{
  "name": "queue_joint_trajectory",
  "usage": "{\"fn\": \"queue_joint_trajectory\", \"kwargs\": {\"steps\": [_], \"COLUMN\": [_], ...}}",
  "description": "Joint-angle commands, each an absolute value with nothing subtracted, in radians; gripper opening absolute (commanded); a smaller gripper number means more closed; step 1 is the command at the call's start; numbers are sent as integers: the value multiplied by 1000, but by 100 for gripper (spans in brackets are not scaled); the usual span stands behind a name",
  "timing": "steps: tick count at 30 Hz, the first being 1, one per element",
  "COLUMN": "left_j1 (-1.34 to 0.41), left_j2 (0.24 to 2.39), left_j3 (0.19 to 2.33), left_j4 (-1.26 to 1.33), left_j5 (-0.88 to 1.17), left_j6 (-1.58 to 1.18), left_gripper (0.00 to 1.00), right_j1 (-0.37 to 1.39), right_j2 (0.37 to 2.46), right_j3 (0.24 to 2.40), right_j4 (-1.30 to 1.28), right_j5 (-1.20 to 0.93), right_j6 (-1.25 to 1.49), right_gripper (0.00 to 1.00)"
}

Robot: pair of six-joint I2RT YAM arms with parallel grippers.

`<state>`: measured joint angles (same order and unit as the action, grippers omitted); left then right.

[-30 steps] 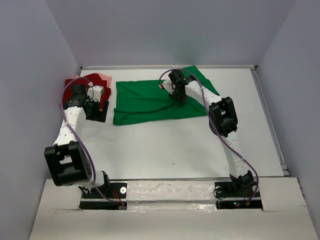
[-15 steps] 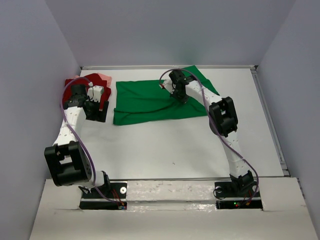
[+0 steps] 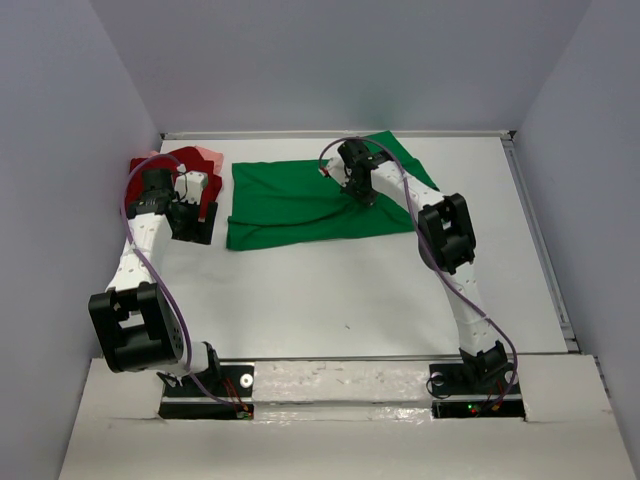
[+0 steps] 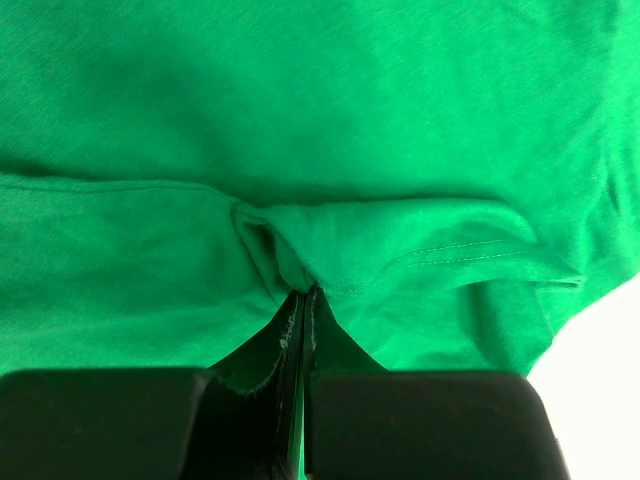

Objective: Fold and stack the t-shirts
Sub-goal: Fold the tshirt

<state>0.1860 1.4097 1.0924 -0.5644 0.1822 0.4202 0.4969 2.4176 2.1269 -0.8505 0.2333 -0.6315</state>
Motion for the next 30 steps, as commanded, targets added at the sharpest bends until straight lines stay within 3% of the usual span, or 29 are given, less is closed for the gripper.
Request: {"fn": "queue_joint_trajectory", "kwargs": {"steps": [1,30], "left_j1": [192,192], "left_j2": [1387,1385], "left_j3": [1092,1074], "left_j4": [-552,-548], "left_j5": [183,170], "left_j6": [419,419], "left_gripper": [99,99], "right_j1": [488,506], "right_j2": [2362,2405], "right_j3": [2164,2181], "right_j4": [-776,-542], "right_j5": [268,301], "right_j6": [-661,-801], "right_gripper": [0,0]}}
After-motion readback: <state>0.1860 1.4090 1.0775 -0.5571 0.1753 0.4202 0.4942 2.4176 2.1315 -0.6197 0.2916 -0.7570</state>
